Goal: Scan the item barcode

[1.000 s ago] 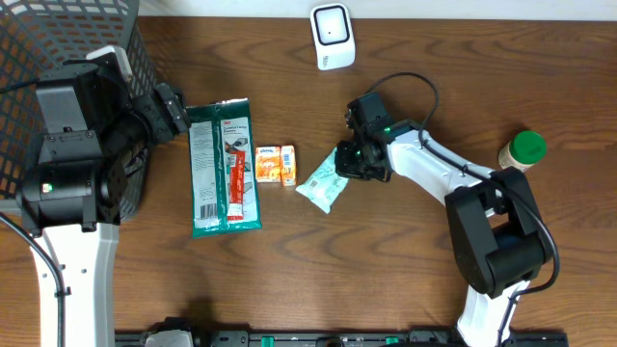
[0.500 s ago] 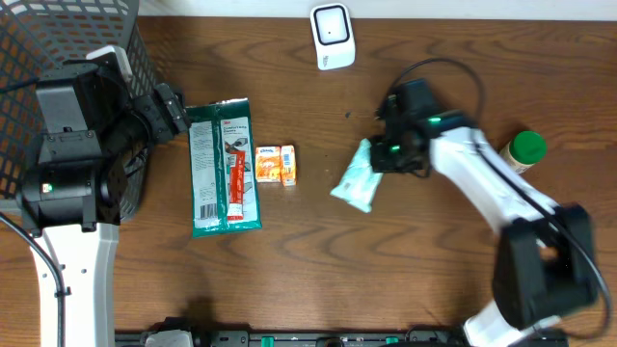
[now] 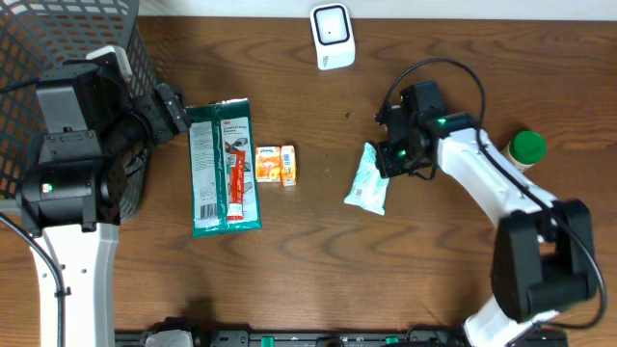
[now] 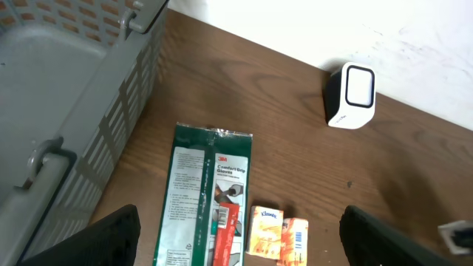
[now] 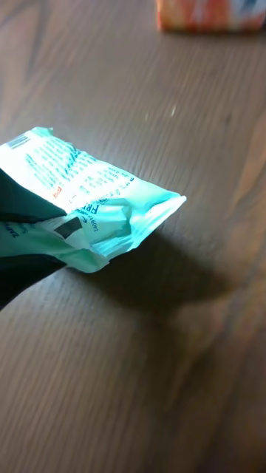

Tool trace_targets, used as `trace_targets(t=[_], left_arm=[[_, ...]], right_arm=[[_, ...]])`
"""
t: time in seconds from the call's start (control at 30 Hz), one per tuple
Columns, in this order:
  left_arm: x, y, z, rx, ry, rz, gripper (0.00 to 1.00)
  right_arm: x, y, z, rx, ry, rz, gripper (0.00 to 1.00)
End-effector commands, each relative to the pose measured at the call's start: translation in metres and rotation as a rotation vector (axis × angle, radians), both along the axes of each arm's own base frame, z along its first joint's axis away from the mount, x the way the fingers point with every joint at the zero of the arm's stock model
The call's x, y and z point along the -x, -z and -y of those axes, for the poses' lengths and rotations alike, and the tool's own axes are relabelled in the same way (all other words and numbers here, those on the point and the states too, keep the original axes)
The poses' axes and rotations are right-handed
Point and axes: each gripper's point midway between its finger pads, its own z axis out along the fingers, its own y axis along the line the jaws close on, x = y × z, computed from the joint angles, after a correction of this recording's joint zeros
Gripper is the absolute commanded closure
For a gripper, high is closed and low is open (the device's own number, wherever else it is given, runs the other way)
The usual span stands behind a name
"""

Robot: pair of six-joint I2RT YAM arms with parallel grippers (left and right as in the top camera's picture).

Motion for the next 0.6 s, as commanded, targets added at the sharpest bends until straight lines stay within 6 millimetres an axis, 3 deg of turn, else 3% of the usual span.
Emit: trace_targets(t=[0.0,0.03,0.13,0.4,0.57], left_arm=[[0.0,-0.003,-0.001,-0.006,0.007,0.007,0.13],[0.0,-0.003,-0.001,-0.006,0.007,0.007,0.13],[0.0,-0.003,-0.001,-0.006,0.007,0.007,0.13],[0.0,-0.003,-0.001,-0.006,0.007,0.007,0.13],[0.0,-0.003,-0.001,-0.006,0.007,0.007,0.13]], right_arm=[[0.006,0.017,-0.003,0.007,-0.029,-0.039,0.66],[0.006,0.018,-0.003,0.007,-0.028,-0.041,0.45],[0.006,0.018,-0.002,0.007,-0.027,-0.042,0.24],[0.017,0.028,0.001,0.019,-0.015,-0.075,0.05],[0.024,0.042,0.009,0.043,0.084,-0.106,0.06]])
